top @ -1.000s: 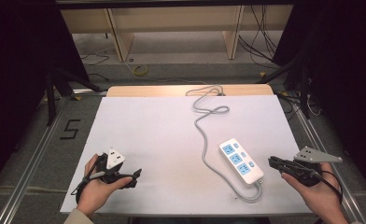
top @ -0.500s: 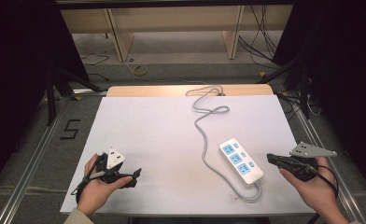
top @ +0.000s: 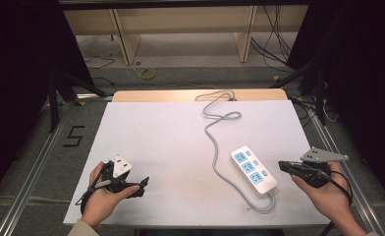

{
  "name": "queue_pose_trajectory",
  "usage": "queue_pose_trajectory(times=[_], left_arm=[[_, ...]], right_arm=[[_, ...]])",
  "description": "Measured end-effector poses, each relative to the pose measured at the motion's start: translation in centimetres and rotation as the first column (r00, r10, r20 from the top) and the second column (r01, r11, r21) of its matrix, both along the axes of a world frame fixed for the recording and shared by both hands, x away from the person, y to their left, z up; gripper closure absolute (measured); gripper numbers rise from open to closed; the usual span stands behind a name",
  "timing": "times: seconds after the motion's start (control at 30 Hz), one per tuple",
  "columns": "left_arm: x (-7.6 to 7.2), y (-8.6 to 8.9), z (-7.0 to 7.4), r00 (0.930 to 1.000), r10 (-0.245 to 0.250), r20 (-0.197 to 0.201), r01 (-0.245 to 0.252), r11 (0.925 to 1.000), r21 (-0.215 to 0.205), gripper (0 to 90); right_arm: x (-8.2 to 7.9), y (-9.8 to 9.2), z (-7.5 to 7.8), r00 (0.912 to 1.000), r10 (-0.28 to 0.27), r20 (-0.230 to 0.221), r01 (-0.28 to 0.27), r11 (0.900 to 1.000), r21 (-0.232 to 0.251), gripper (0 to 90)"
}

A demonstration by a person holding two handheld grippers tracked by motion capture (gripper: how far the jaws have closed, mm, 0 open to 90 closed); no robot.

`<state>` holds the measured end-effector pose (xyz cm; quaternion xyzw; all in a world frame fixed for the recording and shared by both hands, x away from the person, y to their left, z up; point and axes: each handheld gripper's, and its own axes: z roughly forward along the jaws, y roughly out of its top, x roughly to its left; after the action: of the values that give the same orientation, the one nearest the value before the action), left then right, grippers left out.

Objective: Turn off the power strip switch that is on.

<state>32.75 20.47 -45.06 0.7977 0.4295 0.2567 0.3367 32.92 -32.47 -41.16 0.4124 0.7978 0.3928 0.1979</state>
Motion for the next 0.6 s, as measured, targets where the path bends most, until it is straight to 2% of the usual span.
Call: queue_pose_trajectory(times=[0.6], left_arm=[[0.1,-0.2,0.0,0.9999,0.004,0.009,-0.005,1.0,0.007,8.3]], right_arm=[[1.3,0.7,-0.1,0.9987,0.006,-0.05,-0.006,1.0,-0.01,90.0]])
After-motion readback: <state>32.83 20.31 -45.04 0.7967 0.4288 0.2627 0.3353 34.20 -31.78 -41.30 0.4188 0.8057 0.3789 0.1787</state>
